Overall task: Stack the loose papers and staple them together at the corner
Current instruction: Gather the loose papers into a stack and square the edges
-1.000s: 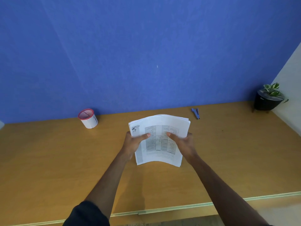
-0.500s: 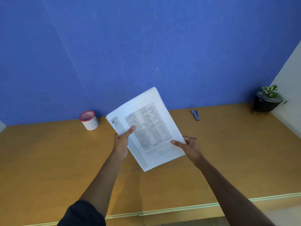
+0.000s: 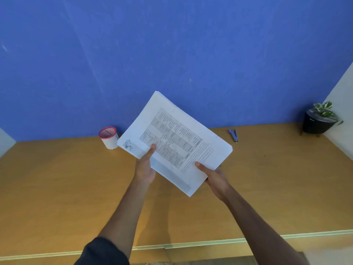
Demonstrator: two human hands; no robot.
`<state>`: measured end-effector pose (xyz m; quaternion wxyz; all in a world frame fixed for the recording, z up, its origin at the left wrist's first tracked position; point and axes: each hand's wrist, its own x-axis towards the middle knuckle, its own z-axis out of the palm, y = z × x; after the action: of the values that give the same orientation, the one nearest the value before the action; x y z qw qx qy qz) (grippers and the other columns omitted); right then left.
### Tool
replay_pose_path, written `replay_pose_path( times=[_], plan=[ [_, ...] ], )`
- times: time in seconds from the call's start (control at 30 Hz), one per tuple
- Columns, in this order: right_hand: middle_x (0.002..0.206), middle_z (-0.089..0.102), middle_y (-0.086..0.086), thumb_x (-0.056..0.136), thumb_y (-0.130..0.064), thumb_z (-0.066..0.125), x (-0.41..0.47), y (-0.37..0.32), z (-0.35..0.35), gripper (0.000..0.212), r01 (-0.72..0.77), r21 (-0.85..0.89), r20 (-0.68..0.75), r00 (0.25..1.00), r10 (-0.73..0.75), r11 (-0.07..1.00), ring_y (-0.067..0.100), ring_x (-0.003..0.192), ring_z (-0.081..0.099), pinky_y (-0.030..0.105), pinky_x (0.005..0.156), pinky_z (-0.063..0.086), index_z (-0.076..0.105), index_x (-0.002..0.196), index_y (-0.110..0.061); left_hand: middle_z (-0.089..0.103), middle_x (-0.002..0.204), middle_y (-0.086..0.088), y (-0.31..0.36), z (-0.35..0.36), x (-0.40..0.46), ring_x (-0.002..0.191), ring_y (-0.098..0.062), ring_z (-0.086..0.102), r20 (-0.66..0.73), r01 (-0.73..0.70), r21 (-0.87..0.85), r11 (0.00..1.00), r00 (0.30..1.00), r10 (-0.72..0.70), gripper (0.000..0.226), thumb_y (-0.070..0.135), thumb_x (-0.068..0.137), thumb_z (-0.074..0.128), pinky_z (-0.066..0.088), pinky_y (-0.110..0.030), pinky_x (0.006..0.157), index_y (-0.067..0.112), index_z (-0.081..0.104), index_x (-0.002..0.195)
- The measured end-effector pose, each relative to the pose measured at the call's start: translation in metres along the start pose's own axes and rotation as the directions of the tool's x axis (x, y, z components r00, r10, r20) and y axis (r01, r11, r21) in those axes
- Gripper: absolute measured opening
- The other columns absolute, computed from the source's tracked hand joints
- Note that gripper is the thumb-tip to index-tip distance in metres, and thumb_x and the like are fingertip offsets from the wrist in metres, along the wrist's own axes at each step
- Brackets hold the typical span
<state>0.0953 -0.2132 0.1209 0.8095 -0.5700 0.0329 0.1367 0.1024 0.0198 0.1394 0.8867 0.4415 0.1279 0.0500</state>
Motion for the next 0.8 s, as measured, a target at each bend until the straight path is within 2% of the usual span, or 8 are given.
replay_pose_path(
  times=[0.17,0.27,0.37,0.43,0.57,0.63,0.67,0.8],
  plan=[
    [0.108,0.077,0.001,0.088,-0.005,0.072,0.004,-0.01,-0.006,0.02,0.091,-0.112,-0.066,0.993,-0.099,0.99,0.024,0.106,0.071,0.045,0.09,0.058,0.071,0.104,-0.018,0.068,0.128,-0.009,0.02,-0.004,-0.007,0.119,-0.029,0.064,-0.039,0.032,0.066,0.997,0.999,-0.029,0.045,0.014,0.089,0.069,0.054,-0.049,0.097,0.015,0.059,0.133],
    [0.107,0.077,0.002,0.087,-0.005,0.073,0.005,-0.019,-0.014,0.02,0.106,-0.174,-0.068,0.991,-0.119,0.979,0.025,0.103,0.072,0.043,0.087,0.059,0.072,0.101,-0.018,0.075,0.111,-0.005,0.048,-0.014,-0.009,0.103,-0.022,0.072,-0.016,0.012,0.051,0.999,1.0,-0.011,0.022,0.024,0.098,0.056,0.062,-0.036,0.078,0.018,0.073,0.11],
    [0.111,0.076,0.004,0.087,-0.005,0.073,0.007,-0.026,-0.023,0.02,0.113,-0.228,-0.058,0.99,-0.129,0.967,0.024,0.102,0.073,0.045,0.087,0.059,0.072,0.102,-0.018,0.077,0.1,-0.003,0.077,-0.025,-0.008,0.091,-0.021,0.075,-0.016,0.073,0.083,0.994,0.997,-0.072,0.044,0.046,0.097,0.05,0.058,-0.031,0.073,0.02,0.083,0.086],
    [0.112,0.075,0.005,0.087,-0.006,0.074,0.009,-0.029,-0.028,0.021,0.114,-0.265,-0.05,0.99,-0.132,0.957,0.025,0.102,0.072,0.046,0.087,0.059,0.072,0.105,-0.016,0.075,0.109,-0.007,0.085,-0.032,-0.005,0.1,-0.026,0.072,0.011,0.128,0.212,0.969,0.991,-0.133,0.048,0.054,0.09,0.055,0.052,-0.035,0.086,0.014,0.081,0.1],
    [0.108,0.075,0.0,0.09,-0.007,0.071,0.011,-0.037,-0.03,0.018,0.128,-0.382,-0.018,0.989,-0.146,0.916,0.023,0.1,0.073,0.036,0.079,0.062,0.071,0.104,-0.018,0.072,0.121,-0.008,0.085,-0.037,0.001,0.113,-0.027,0.067,0.105,0.131,0.526,0.84,0.97,-0.217,0.032,0.039,0.092,0.061,0.049,-0.043,0.098,0.017,0.075,0.112],
    [0.104,0.075,-0.002,0.09,-0.008,0.07,0.012,-0.041,-0.03,0.015,0.134,-0.439,0.001,0.989,-0.149,0.889,0.022,0.1,0.073,0.034,0.078,0.061,0.071,0.1,-0.019,0.071,0.125,-0.006,0.083,-0.033,-0.001,0.117,-0.027,0.066,0.144,0.135,0.611,0.78,0.95,-0.277,0.047,0.043,0.079,0.076,0.047,-0.048,0.104,0.019,0.071,0.119],
    [0.103,0.075,-0.001,0.09,-0.008,0.07,0.013,-0.039,-0.03,0.013,0.132,-0.464,0.003,0.989,-0.147,0.876,0.023,0.1,0.073,0.036,0.08,0.061,0.071,0.099,-0.018,0.071,0.124,-0.003,0.08,-0.032,-0.002,0.117,-0.025,0.066,0.153,0.127,0.651,0.748,0.944,-0.294,0.053,0.043,0.075,0.08,0.048,-0.047,0.103,0.021,0.069,0.121],
    [0.103,0.075,0.01,0.09,-0.01,0.07,0.016,-0.033,-0.028,0.008,0.15,-0.558,-0.01,0.982,-0.187,0.816,0.027,0.094,0.073,0.043,0.081,0.059,0.073,0.098,-0.008,0.07,0.126,0.008,0.061,-0.025,-0.004,0.115,-0.015,0.065,0.132,0.053,0.728,0.684,0.967,-0.216,0.039,0.028,0.09,0.069,0.05,-0.042,0.097,0.031,0.061,0.128]
  ],
)
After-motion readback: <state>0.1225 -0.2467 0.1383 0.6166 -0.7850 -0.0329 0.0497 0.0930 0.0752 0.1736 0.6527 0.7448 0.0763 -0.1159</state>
